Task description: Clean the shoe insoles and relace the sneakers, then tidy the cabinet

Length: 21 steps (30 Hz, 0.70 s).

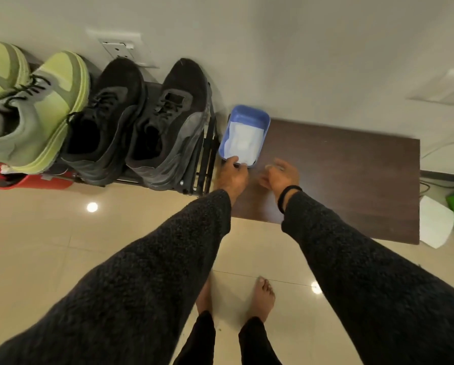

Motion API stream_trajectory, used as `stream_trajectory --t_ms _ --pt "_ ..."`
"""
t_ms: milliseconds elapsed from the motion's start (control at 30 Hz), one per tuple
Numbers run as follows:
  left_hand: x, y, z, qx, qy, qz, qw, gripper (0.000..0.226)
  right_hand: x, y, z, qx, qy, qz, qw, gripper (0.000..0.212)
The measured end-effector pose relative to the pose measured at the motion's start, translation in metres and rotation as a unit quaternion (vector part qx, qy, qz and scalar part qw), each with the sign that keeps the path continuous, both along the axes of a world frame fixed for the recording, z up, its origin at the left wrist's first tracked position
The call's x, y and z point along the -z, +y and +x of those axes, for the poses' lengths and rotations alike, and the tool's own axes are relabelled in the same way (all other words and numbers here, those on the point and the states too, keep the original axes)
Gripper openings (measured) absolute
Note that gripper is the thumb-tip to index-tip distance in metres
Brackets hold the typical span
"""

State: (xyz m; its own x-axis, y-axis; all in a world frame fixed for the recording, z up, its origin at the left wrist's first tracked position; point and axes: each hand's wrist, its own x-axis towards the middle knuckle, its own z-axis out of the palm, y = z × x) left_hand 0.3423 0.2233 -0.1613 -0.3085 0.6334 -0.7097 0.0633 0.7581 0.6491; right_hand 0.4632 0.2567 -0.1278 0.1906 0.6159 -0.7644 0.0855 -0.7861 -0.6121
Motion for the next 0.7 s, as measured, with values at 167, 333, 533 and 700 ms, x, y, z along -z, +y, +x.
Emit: stream_trajectory --t_ms 167,333,533,700 --pt "-0.019 -0.009 -0.015 0.189 0.13 -0.038 0.973 0.065 0.014 -0.009 0.018 -0.187 -0.136 0.028 0.972 0.048" --pt "0.0 -0.004 -0.021 0.315 0.129 0.025 0.94 0.074 -0.049 -0.029 -0.003 -0.407 -0.212 0.064 0.886 0.042" --pt "-0.005 -0.004 -0.011 0.376 0.141 0.048 0.914 0.064 -0.055 -0.042 -0.005 -0.443 -0.242 0.073 0.86 0.042" --pt "-0.066 -0.025 -0.022 0.396 0.126 0.103 0.903 0.056 -0.085 -0.049 0.001 -0.478 -0.296 0.056 0.825 0.045"
